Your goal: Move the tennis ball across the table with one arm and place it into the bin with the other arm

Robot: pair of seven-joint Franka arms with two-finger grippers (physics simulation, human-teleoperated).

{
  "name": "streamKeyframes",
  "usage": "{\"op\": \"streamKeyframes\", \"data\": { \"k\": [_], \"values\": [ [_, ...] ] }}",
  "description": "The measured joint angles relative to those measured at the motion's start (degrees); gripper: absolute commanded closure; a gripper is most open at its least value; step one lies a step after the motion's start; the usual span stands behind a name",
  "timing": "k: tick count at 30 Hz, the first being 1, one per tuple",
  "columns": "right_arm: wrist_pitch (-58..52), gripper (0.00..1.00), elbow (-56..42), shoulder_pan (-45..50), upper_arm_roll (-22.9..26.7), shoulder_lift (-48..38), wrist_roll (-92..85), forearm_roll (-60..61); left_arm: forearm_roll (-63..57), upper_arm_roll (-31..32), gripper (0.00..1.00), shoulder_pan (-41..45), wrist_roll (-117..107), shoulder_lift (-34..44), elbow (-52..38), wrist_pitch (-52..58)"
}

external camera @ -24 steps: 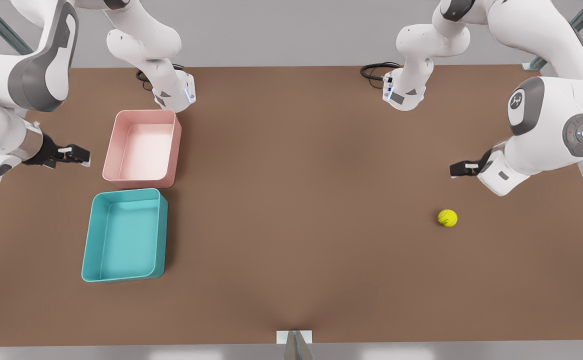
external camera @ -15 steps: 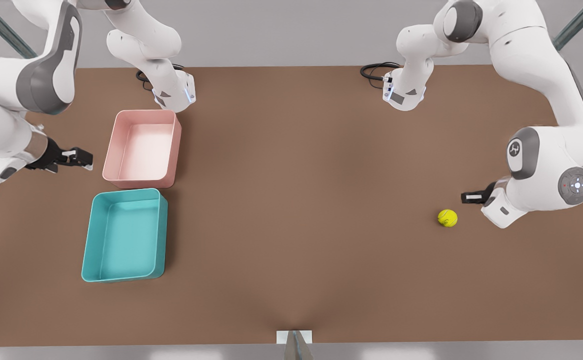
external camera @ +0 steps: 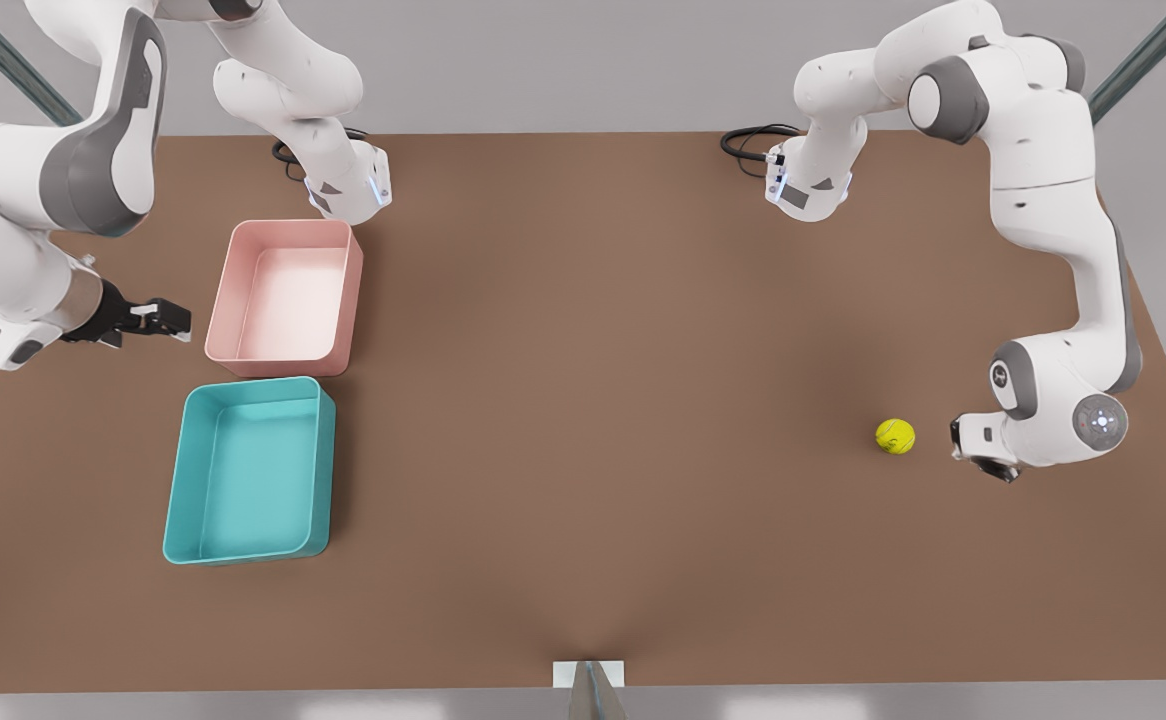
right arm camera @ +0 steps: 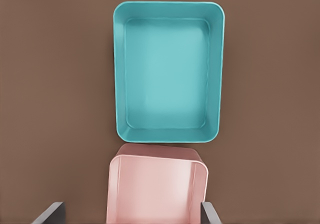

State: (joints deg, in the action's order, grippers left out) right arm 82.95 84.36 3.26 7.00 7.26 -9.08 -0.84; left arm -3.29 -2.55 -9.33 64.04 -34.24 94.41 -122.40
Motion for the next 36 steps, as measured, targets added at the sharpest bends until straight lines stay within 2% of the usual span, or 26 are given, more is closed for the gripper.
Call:
{"op": "streamKeyframes", "data": {
  "k": [3, 8, 26, 28, 31, 33, 36],
  "values": [
    [-0.01, 0.0, 0.03, 0.07, 0.0, 0.12, -0.08, 0.01, -0.03, 0.0, 0.79, -0.06, 7.6, -0.27, 1.73, -2.56],
    [-0.13, 0.0, 0.08, 0.09, 0.0, 0.18, -0.23, 0.01, -0.1, 0.0, 0.79, -0.71, 17.23, 3.04, 10.77, -7.68],
    [-0.36, 0.0, 0.12, 0.7, 0.03, 0.36, -0.53, 0.02, -0.8, 0.05, 0.79, 0.37, 37.5, 0.4, 13.32, -12.4],
    [-0.39, 0.0, 0.12, 0.71, 0.06, 0.36, -0.54, 0.0, -0.85, 1.64, 0.79, 4.24, 36.4, 0.39, 13.29, -12.46],
    [-0.43, 0.0, 0.12, 0.9, 0.07, 0.43, -0.55, -0.04, -1.53, 8.51, 0.79, 8.04, 31.41, 0.03, 12.86, -12.56],
    [-0.44, 0.0, 0.12, 1.12, 0.08, 0.44, -0.54, -0.05, -1.89, 11.68, 0.79, 8.1, 26.49, 0.72, 12.31, -12.38],
    [-0.45, 0.0, 0.12, 1.19, 0.07, 0.45, -0.54, -0.05, -2.26, 12.58, 0.79, 5.93, 19.94, 1.42, 9.55, -10.5]
  ]
}}
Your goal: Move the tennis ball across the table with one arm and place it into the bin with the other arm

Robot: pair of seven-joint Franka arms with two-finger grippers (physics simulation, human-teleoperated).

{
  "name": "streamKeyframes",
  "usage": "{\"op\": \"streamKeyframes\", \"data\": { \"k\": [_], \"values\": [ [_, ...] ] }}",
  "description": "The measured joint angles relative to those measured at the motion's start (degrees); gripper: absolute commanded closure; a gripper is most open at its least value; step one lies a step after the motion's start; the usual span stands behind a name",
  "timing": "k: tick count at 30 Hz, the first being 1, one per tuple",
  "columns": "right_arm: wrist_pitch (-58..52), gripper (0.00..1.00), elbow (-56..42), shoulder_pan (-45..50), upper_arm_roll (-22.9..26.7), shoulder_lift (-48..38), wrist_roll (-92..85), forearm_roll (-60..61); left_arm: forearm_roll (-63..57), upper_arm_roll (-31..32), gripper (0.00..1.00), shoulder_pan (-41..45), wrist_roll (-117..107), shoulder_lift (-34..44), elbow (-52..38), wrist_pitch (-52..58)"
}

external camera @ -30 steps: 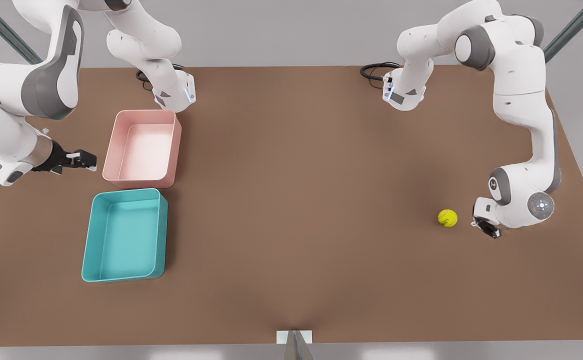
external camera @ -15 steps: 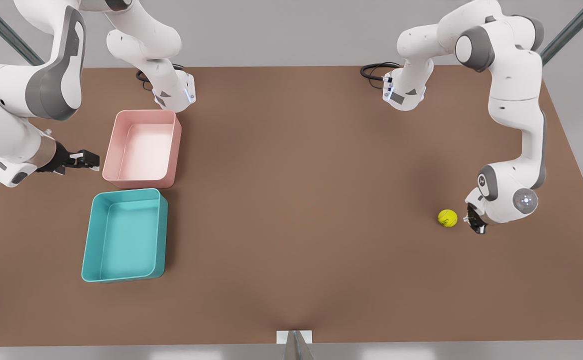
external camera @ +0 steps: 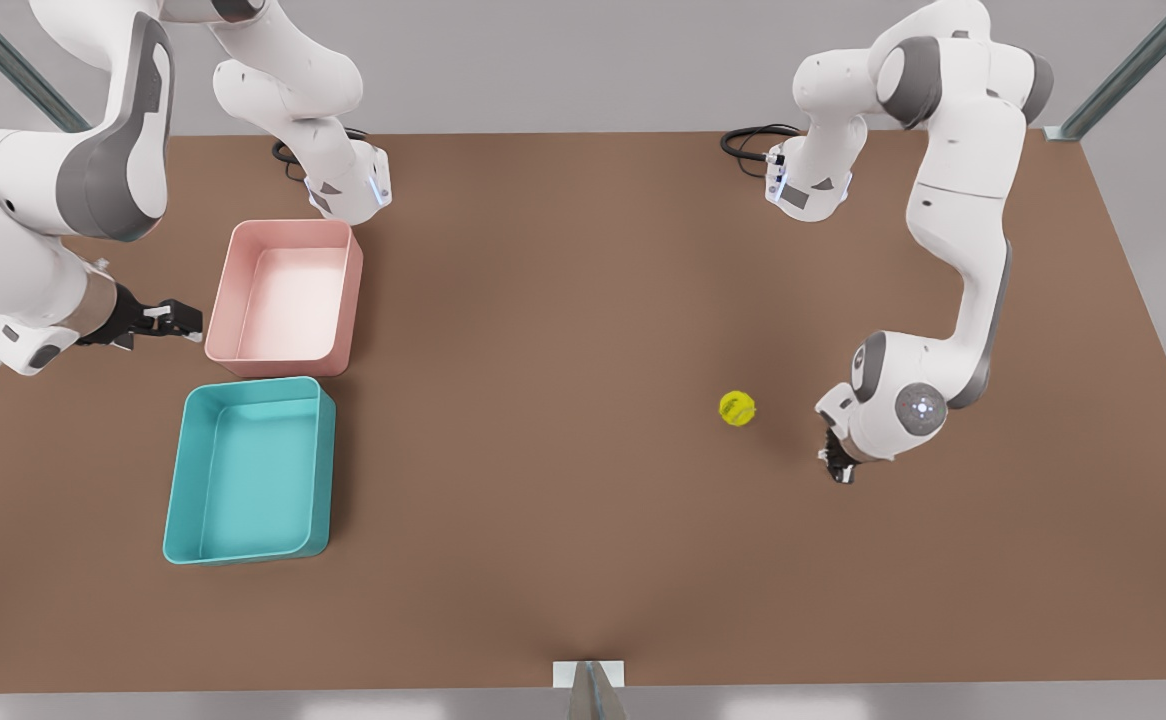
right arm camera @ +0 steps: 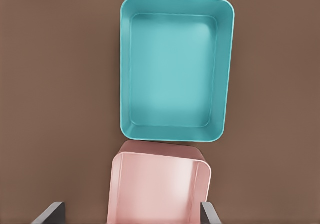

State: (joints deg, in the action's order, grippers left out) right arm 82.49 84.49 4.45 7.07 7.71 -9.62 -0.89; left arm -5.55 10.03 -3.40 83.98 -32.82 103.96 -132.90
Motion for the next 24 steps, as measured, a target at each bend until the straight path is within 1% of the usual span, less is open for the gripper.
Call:
{"op": "streamKeyframes", "data": {
  "k": [2, 4, 5, 6, 7, 8, 9, 10, 11, 12, 13, 14, 17, 22, 23, 24],
  "values": [
    [-0.01, 0.0, 0.0, -0.03, 0.01, 0.0, -0.01, 0.03, -0.29, -0.29, 0.79, -0.67, -3.95, 0.77, -3.34, 2.78],
    [-0.03, 0.0, 0.0, -0.06, 0.01, 0.0, -0.01, 0.04, -2.39, -0.26, 0.79, -0.72, -8.1, 2.22, -10.64, 8.77],
    [-0.04, 0.0, 0.0, -0.07, 0.02, 0.0, -0.01, 0.05, -3.47, 0.56, 0.79, -0.6, -10.48, 3.37, -17.03, 14.01],
    [-0.05, 0.0, 0.0, -0.07, 0.02, 0.0, -0.01, 0.05, -4.29, 2.17, 0.79, -0.46, -13.23, 4.17, -25.27, 20.44],
    [-0.06, 0.0, 0.03, -0.06, 0.02, 0.02, -0.01, 0.05, -4.89, 5.14, 0.79, -0.46, -16.75, 5.31, -33.68, 27.29],
    [-0.07, 0.0, 0.06, -0.06, 0.02, 0.07, -0.01, 0.06, -5.31, 7.68, 0.79, -0.2, -20.45, 6.57, -39.49, 33.63],
    [-0.08, 0.0, 0.07, -0.06, 0.02, 0.12, 0.0, 0.06, -5.47, 9.02, 0.0, -0.1, -23.97, 8.28, -42.45, 39.22],
    [-0.08, 0.0, 0.08, -0.05, 0.02, 0.15, 0.0, 0.06, -5.51, 9.42, 0.0, -0.22, -27.39, 10.67, -41.37, 44.05],
    [-0.09, 0.0, 0.08, -0.05, 0.02, 0.16, 0.0, 0.06, -4.53, 7.78, 0.0, 0.41, -31.6, 13.11, -38.91, 47.27],
    [-0.09, 0.0, 0.09, -0.05, 0.02, 0.17, 0.0, 0.06, -2.25, 3.16, 0.0, 2.26, -35.93, 15.7, -35.71, 49.3],
    [-0.1, 0.0, 0.09, -0.05, 0.02, 0.17, 0.0, 0.07, -0.33, -0.1, 0.0, 3.25, -40.04, 16.84, -33.8, 51.03],
    [-0.11, 0.0, 0.09, -0.05, 0.01, 0.16, 0.01, 0.07, 1.17, -1.73, 0.0, 3.53, -43.93, 17.25, -32.83, 52.58],
    [-0.23, 0.0, 0.09, -0.06, 0.02, 0.12, 0.01, 0.07, 3.63, -3.12, 0.0, 4.3, -54.39, 17.69, -32.3, 56.39],
    [-0.4, 0.0, 0.1, -0.05, 0.02, 0.21, 0.03, 0.07, 4.4, -3.18, 0.0, 4.52, -67.94, 17.89, -32.8, 59.43],
    [-0.24, 0.0, -0.7, -0.07, -0.02, 1.25, 0.05, 0.1, 4.41, -3.14, 0.0, 4.61, -70.2, 17.89, -32.82, 59.86],
    [0.48, 0.0, -3.25, 1.16, -0.06, 4.67, 0.07, -0.11, 4.41, -3.1, 0.0, 4.62, -72.33, 17.93, -32.82, 60.24]
  ]
}}
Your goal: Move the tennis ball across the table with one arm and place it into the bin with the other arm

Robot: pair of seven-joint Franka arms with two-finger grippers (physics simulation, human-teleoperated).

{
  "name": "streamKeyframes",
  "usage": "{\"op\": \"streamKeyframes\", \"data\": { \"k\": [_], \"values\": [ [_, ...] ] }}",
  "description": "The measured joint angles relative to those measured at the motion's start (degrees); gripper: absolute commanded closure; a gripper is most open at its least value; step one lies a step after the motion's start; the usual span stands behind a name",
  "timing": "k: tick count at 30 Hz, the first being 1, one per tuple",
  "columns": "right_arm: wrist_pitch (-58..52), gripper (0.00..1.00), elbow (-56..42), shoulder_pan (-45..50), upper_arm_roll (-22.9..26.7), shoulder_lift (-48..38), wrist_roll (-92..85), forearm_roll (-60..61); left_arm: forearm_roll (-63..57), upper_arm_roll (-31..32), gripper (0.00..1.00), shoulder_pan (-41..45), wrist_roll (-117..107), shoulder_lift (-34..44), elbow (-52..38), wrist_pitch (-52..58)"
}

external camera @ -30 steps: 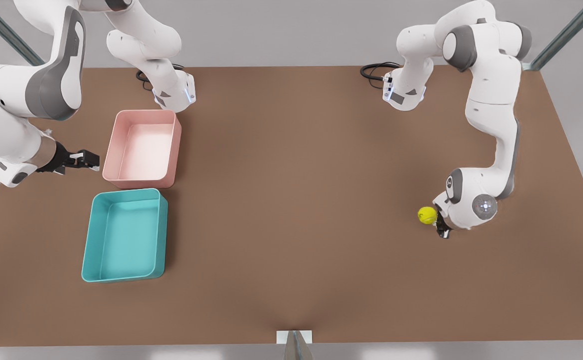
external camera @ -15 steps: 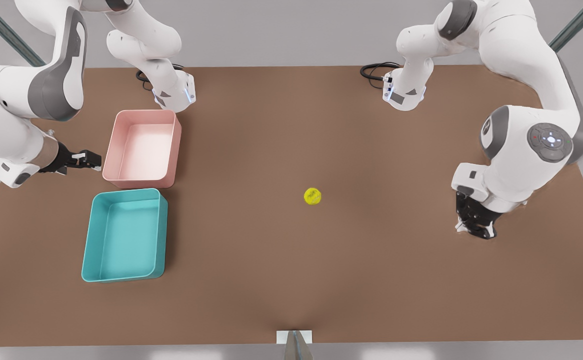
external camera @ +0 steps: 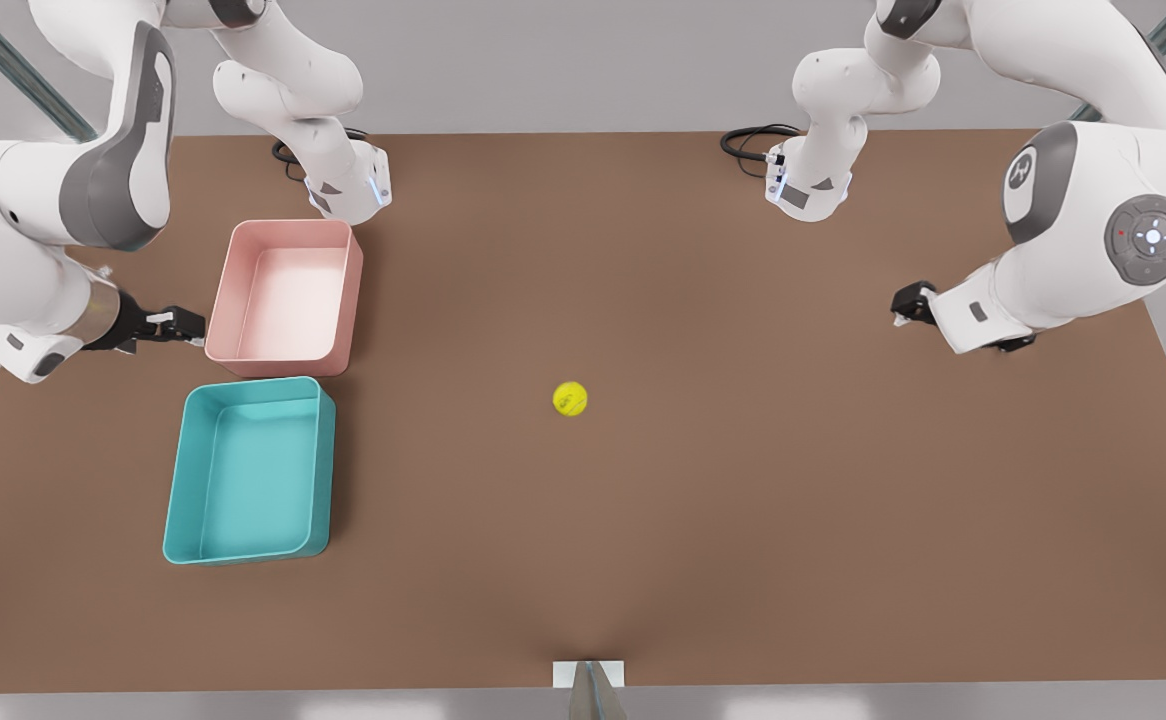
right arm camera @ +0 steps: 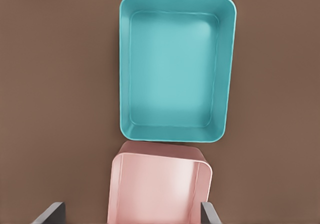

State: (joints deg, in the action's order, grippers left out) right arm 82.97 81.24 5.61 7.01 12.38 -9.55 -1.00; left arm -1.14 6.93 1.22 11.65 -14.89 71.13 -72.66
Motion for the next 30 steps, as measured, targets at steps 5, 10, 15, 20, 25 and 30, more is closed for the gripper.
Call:
{"op": "streamKeyframes", "data": {
  "k": [5, 10, 15, 20, 25, 30],
  "values": [
    [7.34, 0.0, -20.28, 19.23, -0.45, 25.82, 5.38, 4.97, -0.08, 0.01, 0.0, -0.19, -8.85, 0.06, -0.21, 1.17],
    [19.73, 0.0, -21.34, 28.66, -0.45, 33.71, 16.27, 8.84, -0.17, -0.09, 0.0, -0.35, -15.31, -0.03, -0.27, 1.67],
    [28.2, 0.0, -20.49, 34.21, -0.43, 36.89, 26.21, 10.05, -0.18, -0.16, 0.0, -0.42, -20.2, -0.11, -0.26, 1.89],
    [33.62, 0.0, -13.61, 38.49, -0.43, 35.47, 34.03, 10.17, -0.19, -0.18, 0.0, -0.52, -23.89, -0.2, -0.2, 1.98],
    [36.45, 0.0, -8.85, 41.49, -0.43, 33.55, 39.86, 10.07, -0.23, -0.18, 0.0, -0.54, -26.69, -0.28, -0.2, 2.0],
    [39.56, 0.0, -7.08, 42.79, -1.76, 33.86, 44.29, 10.4, -0.21, -0.19, 0.0, -0.76, -28.81, -0.38, -0.13, 1.97]
  ]
}}
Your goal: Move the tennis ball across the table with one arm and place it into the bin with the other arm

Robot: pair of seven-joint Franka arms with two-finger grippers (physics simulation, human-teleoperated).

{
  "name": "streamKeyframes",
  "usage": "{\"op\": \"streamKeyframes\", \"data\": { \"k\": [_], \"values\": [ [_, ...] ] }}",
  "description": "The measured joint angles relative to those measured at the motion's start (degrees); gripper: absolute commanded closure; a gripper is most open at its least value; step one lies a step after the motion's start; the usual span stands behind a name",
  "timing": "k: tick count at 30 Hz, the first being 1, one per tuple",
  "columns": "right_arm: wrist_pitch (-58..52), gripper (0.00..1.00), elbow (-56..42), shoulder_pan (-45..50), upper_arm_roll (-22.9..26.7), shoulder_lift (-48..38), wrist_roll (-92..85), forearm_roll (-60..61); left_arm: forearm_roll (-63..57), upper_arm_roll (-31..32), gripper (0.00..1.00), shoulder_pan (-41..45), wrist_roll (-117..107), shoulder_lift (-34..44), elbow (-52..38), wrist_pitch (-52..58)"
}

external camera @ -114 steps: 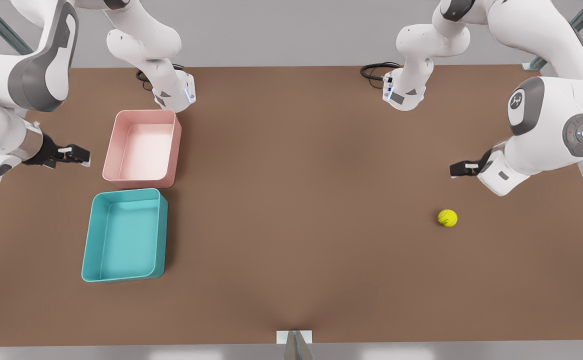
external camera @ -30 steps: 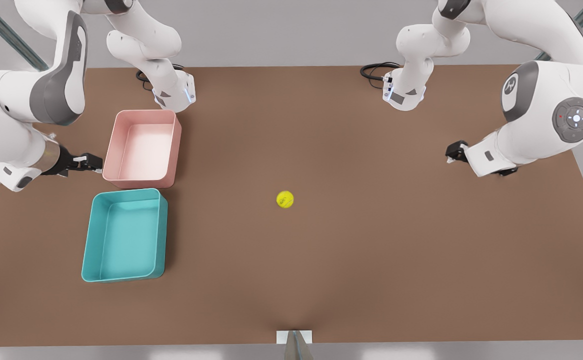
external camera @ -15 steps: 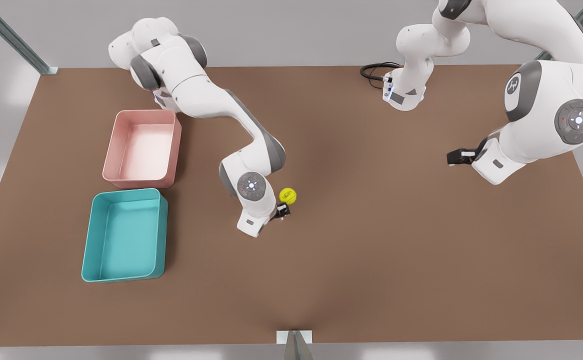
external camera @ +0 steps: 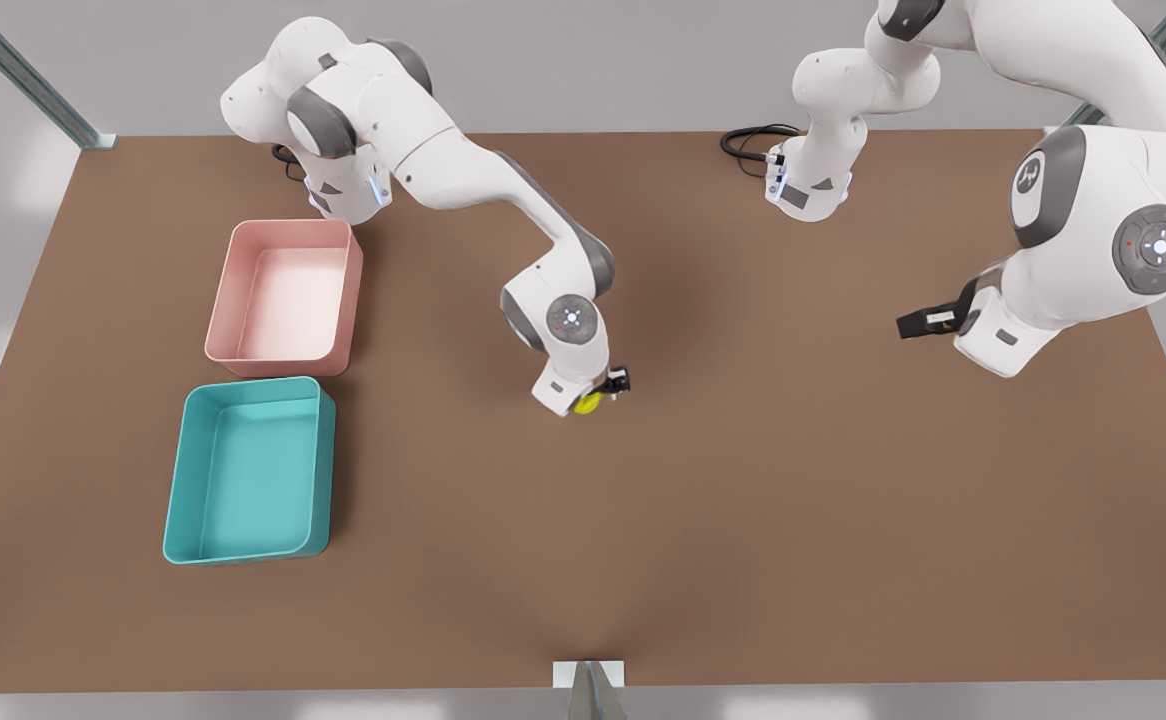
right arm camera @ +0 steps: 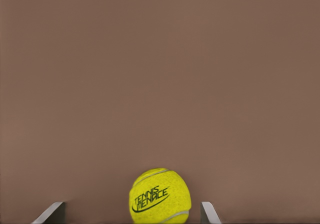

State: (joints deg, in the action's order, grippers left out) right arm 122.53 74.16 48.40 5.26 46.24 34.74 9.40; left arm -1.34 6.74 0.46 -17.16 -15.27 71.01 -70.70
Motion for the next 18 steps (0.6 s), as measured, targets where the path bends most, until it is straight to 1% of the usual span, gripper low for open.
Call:
{"op": "streamKeyframes", "data": {
  "k": [6, 18],
  "values": [
    [2.5, 0.0, 3.47, 0.12, -0.34, 0.42, 3.75, -0.06, 0.05, 0.01, 0.0, -0.02, -1.88, -0.22, 0.09, -0.05],
    [6.74, 0.0, 4.16, 1.28, -0.34, 4.13, 8.2, -0.59, 0.15, 0.07, 0.0, 0.08, -4.22, -0.18, 0.07, 0.9]
  ]
}}
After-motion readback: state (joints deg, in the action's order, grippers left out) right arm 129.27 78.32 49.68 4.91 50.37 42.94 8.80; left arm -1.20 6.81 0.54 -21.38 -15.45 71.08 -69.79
